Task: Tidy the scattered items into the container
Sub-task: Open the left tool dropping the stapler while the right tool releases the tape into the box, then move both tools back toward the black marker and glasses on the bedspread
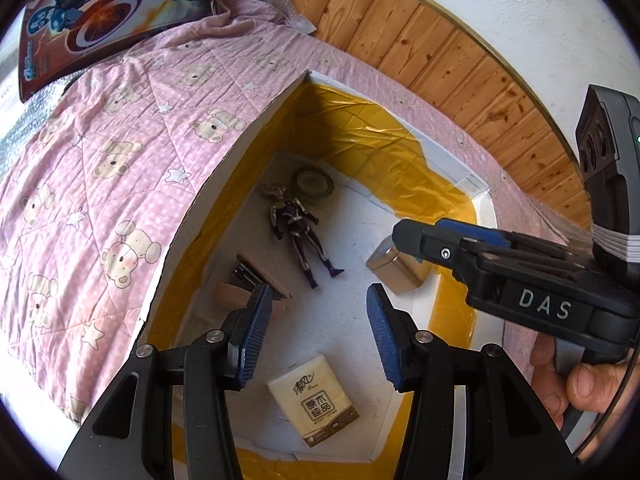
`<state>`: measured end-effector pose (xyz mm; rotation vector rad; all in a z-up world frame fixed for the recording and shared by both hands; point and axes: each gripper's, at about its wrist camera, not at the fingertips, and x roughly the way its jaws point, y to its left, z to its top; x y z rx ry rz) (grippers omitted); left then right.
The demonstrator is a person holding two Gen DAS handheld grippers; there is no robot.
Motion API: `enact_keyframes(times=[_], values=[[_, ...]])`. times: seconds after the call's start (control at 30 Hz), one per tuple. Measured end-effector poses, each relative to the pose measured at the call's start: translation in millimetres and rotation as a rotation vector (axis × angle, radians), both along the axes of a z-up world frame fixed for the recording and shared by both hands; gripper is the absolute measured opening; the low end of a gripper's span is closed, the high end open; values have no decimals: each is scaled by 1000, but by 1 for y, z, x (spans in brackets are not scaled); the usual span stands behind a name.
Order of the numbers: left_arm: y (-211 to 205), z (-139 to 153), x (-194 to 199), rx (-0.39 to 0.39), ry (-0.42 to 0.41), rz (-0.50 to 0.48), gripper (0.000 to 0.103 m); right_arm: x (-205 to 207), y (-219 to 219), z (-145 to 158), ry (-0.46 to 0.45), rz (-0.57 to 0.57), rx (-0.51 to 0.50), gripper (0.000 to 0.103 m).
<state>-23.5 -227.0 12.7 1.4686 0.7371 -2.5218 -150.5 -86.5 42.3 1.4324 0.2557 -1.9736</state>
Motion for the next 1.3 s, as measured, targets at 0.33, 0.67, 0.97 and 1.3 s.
enact_keyframes(times=[0.33, 0.67, 0.97, 1.3], values=[[12, 20, 16, -67, 89, -7, 52, 31, 24, 22, 21, 0, -75, 54], [43, 34, 35, -110, 175, -82, 52, 51, 75, 48, 43, -67, -188, 54], [74, 41, 46, -131, 241, -168, 52, 62, 133, 41, 5, -140, -262, 54], [128, 54, 42, -146, 286, -325, 52, 63, 204, 21, -46, -272, -358, 54]])
